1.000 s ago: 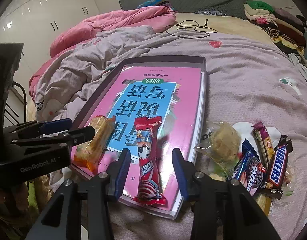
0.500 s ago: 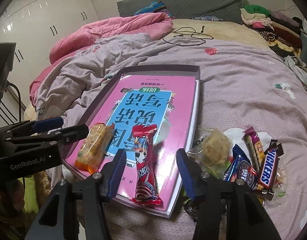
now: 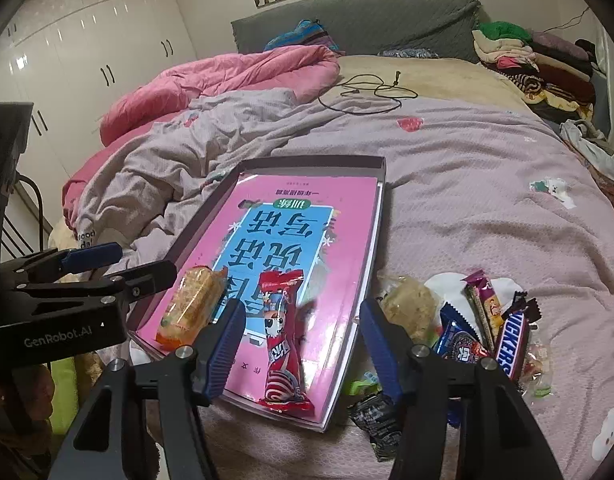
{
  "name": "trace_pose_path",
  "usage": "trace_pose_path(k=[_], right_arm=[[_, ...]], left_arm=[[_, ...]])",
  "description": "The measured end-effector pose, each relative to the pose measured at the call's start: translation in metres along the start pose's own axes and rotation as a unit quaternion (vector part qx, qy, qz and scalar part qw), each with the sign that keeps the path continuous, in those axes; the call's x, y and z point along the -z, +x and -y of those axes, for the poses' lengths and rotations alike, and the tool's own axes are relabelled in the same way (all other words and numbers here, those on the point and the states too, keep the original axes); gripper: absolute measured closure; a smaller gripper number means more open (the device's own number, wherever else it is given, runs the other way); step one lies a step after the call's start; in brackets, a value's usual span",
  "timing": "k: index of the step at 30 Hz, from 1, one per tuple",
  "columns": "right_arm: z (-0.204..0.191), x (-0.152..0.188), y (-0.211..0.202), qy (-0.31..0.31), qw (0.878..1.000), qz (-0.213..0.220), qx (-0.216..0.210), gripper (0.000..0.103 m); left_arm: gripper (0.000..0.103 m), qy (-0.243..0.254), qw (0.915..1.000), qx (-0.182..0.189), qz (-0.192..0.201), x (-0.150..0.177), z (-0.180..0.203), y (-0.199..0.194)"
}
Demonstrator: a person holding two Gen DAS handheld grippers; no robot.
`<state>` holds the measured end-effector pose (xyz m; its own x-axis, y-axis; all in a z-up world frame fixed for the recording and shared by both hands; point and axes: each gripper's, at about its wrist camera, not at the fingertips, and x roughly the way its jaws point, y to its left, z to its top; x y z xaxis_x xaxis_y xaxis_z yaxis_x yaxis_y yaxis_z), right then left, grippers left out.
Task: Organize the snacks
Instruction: 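Lower both snacks onto the workbook in the tray and open both tools, then move both tools back toward the snack pile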
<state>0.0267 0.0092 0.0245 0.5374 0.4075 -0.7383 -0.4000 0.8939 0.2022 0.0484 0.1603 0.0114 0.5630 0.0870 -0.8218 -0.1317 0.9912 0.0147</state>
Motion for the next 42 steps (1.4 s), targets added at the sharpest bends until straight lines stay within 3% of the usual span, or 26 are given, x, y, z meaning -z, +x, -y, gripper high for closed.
trace_pose_path(k=[21,42], right_arm=[[0.028,0.000,-0.035,0.030,0.999,0.039,0.016,0.040],[0.097,0.019,-0.081,0.090,0.990,0.075,0.080,0.038]], left_arm=[[0.023,0.014,0.9997,0.010,0.015,-0.003,0.016,-0.019],[0.023,0.055,0.9975,0.043,0.016,-0.003,0.060,-0.032]])
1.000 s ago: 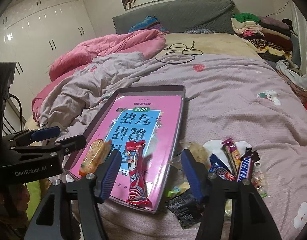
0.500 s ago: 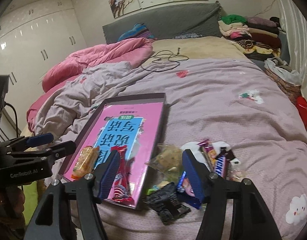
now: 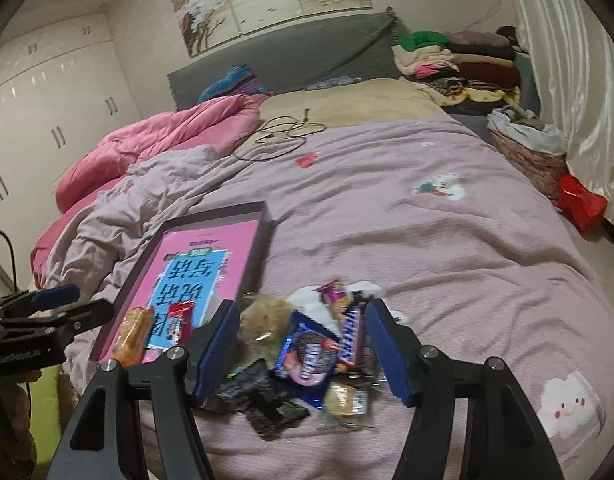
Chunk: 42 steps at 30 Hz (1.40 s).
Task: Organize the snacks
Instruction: 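Move both tools back toward the snack pile, then grasp the black snack bag with the left tool while the right tool grasps the Snickers bar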
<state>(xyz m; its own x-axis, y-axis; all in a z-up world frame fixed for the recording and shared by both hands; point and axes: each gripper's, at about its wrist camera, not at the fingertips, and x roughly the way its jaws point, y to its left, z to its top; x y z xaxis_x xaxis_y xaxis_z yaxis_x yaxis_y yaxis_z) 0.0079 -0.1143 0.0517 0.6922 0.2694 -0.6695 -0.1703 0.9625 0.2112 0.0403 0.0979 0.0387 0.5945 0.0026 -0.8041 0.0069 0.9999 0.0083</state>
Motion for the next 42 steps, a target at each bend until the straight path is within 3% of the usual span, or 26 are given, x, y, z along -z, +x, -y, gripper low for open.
trace_pose_path(k=[12,27,34,42], right_arm=[[0.038,0.004,-0.010,0.034,0.999,0.011,0.027,0.038],[0.047,0.016,0.001,0.041,0.999,-0.003,0.024,0.038],[0.053,0.022,0.008,0.044,0.999,-0.013,0.023,0.038],[0.058,0.027,0.015,0.047,0.998,-0.024,0.019,0.038]], left_arm=[[0.023,0.045,0.9987,0.024,-0.007,0.004,0.033,0.000],[0.023,0.094,0.9936,0.051,-0.034,0.017,0.067,0.016],[0.023,0.139,0.9857,0.084,-0.045,0.025,0.089,0.024],[0.023,0.200,0.9705,0.111,-0.076,0.030,0.114,0.045]])
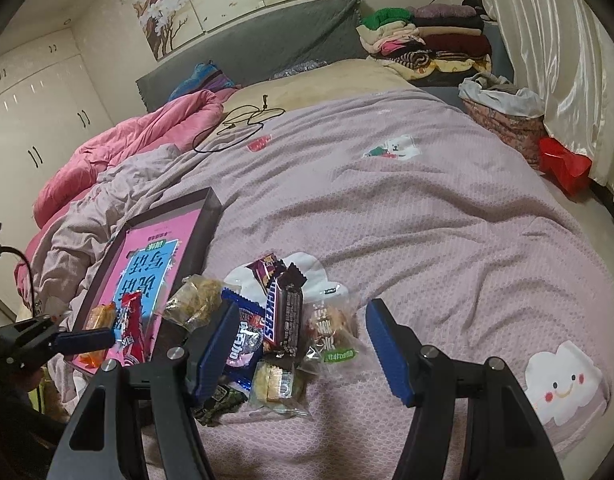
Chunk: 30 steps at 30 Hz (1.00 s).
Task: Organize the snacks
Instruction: 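Grasp the black snack bag with the left tool while the right tool grasps the Snickers bar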
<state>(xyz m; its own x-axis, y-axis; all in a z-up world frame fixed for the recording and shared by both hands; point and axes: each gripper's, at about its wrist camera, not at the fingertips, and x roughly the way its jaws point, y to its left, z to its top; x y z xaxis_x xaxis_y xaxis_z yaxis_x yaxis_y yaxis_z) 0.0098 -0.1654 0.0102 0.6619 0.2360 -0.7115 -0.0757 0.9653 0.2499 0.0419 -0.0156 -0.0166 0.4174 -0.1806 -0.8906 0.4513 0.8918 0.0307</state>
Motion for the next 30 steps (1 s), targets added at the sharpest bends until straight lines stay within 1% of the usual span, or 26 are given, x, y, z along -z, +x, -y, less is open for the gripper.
trace_pose_path(k=[2,4,7,9,14,15,16,18,22,30], right_arm=[[0.000,0.001,0.003,-0.001,1.000,-0.004,-0.001,0.038],[0.000,0.002,0.005,-0.002,1.000,-0.008,-0.002,0.038],[0.000,0.002,0.011,-0.006,1.000,-0.015,-0.004,0.038],[-0.001,0.003,0.015,-0.009,1.000,-0.020,-0.007,0.038],[-0.006,0.002,0.035,-0.026,0.999,-0.044,-0.020,0.038],[-0.008,0.002,0.038,-0.031,0.998,-0.048,-0.025,0.038],[-0.010,0.002,0.042,-0.039,0.998,-0.050,-0.027,0.040],[-0.014,0.001,0.045,-0.052,0.997,-0.048,-0.023,0.041],[-0.014,-0.003,0.049,-0.058,0.997,-0.045,-0.019,0.053],[-0.009,-0.003,0.038,-0.059,0.998,-0.022,-0.015,0.054]], left_arm=[[0.025,0.009,0.9999,0.001,-0.012,-0.001,0.002,0.008],[0.033,0.010,0.9998,0.005,-0.018,-0.001,0.003,0.013],[0.039,0.017,0.9992,0.013,-0.032,-0.002,0.005,0.022],[0.041,0.025,0.9988,0.015,-0.038,-0.002,0.007,0.027],[0.044,0.025,0.9982,0.024,-0.049,-0.003,0.007,0.034],[0.051,0.025,0.9982,0.024,-0.049,-0.003,0.007,0.035],[0.055,0.025,0.9982,0.024,-0.049,-0.004,0.006,0.035],[0.058,0.021,0.9982,0.024,-0.051,-0.005,0.004,0.038],[0.061,0.014,0.9982,0.028,-0.051,-0.006,0.001,0.038],[0.061,0.008,0.9982,0.042,-0.042,-0.005,-0.003,0.033]])
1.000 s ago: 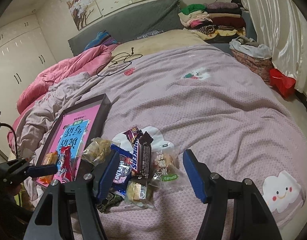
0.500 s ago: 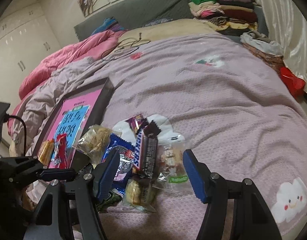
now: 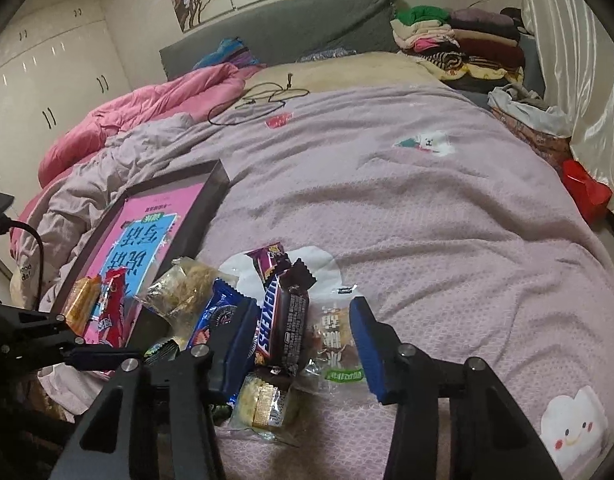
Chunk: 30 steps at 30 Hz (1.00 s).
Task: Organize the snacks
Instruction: 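Grasp the black snack bag with the left tool while the right tool grasps the Snickers bar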
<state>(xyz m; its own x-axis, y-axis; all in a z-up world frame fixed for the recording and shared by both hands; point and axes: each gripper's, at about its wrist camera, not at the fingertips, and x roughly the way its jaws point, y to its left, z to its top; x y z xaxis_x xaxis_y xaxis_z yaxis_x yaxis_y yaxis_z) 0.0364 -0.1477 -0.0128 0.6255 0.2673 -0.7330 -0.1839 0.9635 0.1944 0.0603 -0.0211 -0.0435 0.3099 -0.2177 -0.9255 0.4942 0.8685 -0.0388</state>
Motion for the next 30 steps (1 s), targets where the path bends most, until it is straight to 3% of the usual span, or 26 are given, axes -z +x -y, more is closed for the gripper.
trace_pose_path(k=[8,16,26,30], right_arm=[[-0.002,0.006,0.002,0.002,1.000,-0.012,-0.026,0.054],[-0.014,0.005,0.011,-0.020,0.999,-0.025,-0.031,0.070],[-0.014,0.004,0.035,-0.029,0.998,-0.052,-0.027,0.070],[-0.012,0.005,0.044,-0.023,0.997,-0.059,-0.040,0.074]], left_arm=[[0.061,0.000,0.9997,0.022,-0.003,0.005,0.007,0.003],[0.061,0.001,0.9996,0.026,-0.010,0.006,0.012,0.009],[0.061,-0.006,0.9992,0.034,-0.020,0.006,0.012,0.018],[0.067,-0.014,0.9991,0.035,-0.020,0.006,0.007,0.020]])
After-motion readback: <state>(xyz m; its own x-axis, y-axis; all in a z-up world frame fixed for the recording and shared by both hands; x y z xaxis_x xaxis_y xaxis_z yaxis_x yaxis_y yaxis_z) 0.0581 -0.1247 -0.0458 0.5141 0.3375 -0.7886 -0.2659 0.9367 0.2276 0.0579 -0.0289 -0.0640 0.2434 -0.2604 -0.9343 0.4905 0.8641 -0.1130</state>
